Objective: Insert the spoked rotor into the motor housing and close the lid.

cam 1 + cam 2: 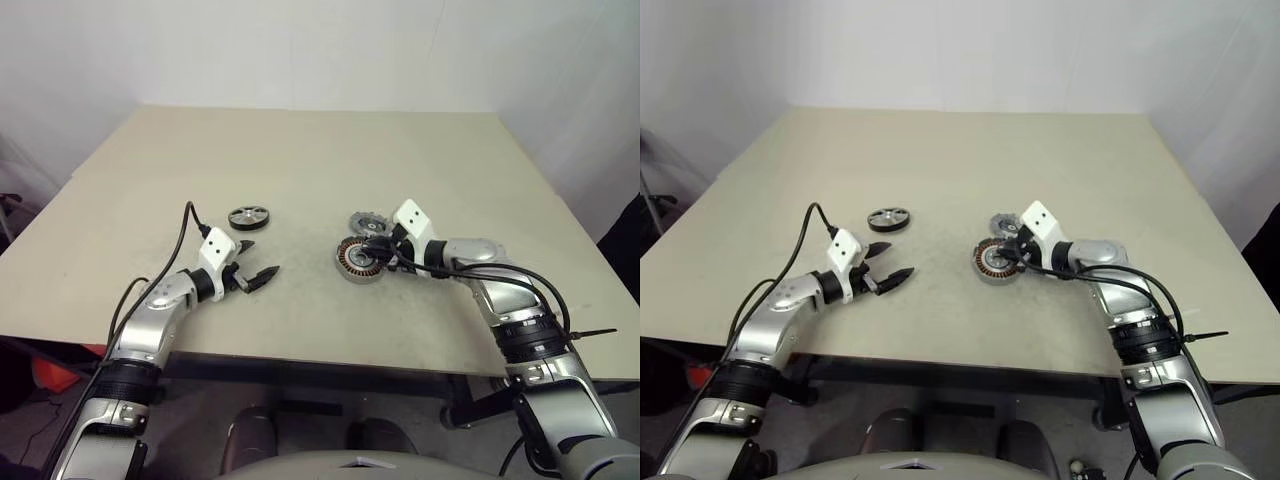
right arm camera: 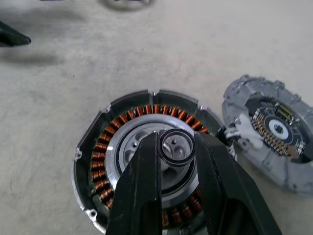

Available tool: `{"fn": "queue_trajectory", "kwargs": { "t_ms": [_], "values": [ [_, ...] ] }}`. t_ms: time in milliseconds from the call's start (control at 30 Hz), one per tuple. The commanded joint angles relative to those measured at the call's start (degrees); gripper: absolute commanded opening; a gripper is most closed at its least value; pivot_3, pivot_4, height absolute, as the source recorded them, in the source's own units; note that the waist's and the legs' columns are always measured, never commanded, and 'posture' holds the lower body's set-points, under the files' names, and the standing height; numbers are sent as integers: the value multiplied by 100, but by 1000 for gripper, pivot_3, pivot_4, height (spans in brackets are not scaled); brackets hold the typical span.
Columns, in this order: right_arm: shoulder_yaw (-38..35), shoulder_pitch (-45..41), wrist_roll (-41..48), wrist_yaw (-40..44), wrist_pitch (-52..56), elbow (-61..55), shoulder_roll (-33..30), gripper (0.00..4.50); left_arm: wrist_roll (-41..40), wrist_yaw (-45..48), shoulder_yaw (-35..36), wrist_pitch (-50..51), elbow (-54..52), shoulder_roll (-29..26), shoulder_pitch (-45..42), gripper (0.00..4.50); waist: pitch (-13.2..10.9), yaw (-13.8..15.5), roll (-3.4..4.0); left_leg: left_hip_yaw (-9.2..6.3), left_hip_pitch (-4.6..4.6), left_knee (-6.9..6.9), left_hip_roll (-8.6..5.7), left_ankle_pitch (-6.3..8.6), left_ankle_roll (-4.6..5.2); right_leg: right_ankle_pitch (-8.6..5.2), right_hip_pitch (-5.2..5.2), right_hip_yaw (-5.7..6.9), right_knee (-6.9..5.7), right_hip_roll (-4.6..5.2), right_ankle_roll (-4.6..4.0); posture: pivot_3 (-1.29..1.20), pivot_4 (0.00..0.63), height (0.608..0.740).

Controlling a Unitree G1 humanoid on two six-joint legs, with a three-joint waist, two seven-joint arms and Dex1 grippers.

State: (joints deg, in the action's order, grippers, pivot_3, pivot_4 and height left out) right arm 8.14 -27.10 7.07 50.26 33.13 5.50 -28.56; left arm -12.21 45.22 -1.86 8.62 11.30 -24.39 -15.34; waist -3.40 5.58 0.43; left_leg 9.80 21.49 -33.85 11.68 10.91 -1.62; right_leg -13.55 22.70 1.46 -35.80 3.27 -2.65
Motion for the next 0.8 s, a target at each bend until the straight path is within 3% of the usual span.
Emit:
{"fn": "queue_trajectory", "kwargs": {
  "t_ms": [33,800],
  "values": [
    [5,0,79,-34,37,-282,-19,575,-35,-53,98,11,-249,-59,-22,4423,0,0,0,0,-1,0,0,0,0,0,-1,0,0,0,0,0,0,740],
    [141,-74,24,-241,68,-163,110,575,-67,-83,110,119,-309,-63,-2,4423,0,-2,0,-1,-30,1,0,-1,-2,0,-30,0,1,0,1,0,0,740]
  ]
}}
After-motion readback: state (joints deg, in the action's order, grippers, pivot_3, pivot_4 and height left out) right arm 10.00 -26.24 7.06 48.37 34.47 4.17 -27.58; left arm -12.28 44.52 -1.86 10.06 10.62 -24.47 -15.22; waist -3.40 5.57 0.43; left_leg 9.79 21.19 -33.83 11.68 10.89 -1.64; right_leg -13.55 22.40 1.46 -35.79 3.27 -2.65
